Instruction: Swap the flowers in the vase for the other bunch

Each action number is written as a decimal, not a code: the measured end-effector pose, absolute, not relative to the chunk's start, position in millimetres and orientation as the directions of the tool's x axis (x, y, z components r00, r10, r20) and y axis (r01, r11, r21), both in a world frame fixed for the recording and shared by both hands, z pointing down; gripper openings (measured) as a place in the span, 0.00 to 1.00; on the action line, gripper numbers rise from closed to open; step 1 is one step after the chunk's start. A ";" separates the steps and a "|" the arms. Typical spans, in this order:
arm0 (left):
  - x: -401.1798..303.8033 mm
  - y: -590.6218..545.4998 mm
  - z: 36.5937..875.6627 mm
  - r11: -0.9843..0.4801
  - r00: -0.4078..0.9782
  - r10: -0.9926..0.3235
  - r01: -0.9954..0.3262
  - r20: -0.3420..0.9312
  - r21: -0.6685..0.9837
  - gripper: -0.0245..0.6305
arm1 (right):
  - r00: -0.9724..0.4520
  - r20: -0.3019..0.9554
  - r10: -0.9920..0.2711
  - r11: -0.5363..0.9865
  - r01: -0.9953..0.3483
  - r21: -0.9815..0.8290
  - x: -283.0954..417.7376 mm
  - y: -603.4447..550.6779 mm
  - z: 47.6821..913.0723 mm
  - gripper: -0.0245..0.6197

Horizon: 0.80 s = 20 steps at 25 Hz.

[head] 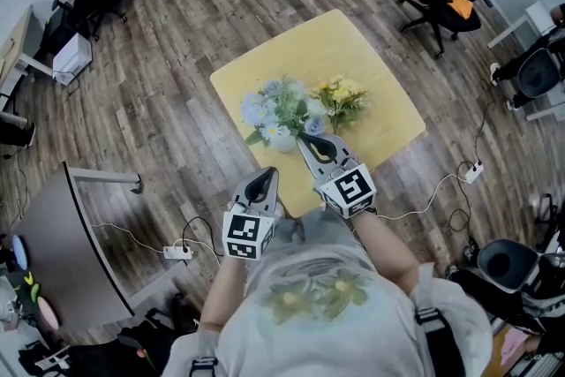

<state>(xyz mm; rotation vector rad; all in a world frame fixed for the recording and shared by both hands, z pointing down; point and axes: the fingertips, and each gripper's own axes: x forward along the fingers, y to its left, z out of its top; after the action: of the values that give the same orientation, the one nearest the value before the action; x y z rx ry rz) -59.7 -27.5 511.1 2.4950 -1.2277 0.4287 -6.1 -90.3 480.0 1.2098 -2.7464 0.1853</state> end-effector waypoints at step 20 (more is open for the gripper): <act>-60.8 -40.4 516.9 -0.587 0.596 -0.689 -0.793 0.412 0.166 0.06 | -0.624 0.308 -0.718 0.604 -0.779 -0.168 9.6 -88.3 519.9 0.44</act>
<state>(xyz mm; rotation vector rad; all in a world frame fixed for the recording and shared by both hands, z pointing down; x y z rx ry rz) -60.8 -40.4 516.9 2.4946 -1.2003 0.4373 9.6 -88.3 519.9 1.2402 -2.6219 0.4253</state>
